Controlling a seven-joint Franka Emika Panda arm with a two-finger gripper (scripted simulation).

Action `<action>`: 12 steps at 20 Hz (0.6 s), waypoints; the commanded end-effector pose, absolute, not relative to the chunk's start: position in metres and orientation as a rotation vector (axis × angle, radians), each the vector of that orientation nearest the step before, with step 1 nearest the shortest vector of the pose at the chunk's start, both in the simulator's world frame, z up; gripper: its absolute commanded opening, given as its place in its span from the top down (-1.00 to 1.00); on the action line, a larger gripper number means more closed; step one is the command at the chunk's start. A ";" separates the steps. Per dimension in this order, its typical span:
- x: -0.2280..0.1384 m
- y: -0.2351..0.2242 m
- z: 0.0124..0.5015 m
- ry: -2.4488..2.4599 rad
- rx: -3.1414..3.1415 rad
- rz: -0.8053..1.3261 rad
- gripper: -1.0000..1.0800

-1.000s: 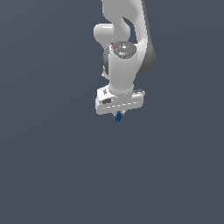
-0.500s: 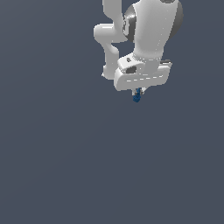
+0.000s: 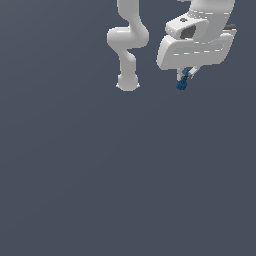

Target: Pick up the object and move it to a goal position.

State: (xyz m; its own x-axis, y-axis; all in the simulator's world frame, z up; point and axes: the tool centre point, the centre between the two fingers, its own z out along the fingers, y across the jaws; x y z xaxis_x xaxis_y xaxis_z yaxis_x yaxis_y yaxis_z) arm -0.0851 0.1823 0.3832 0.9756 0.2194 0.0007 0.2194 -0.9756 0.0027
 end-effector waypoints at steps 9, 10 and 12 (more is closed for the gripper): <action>-0.102 0.231 0.445 0.344 3.122 0.000 1.00; -0.103 0.233 0.448 0.344 3.122 0.000 1.00; -0.104 0.237 0.452 0.344 3.123 0.000 1.00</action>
State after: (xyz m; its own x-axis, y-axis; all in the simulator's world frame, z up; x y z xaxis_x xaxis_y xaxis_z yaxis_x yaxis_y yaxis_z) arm -0.1030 0.2338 0.4484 0.9758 0.2188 0.0008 0.2188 -0.9758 0.0002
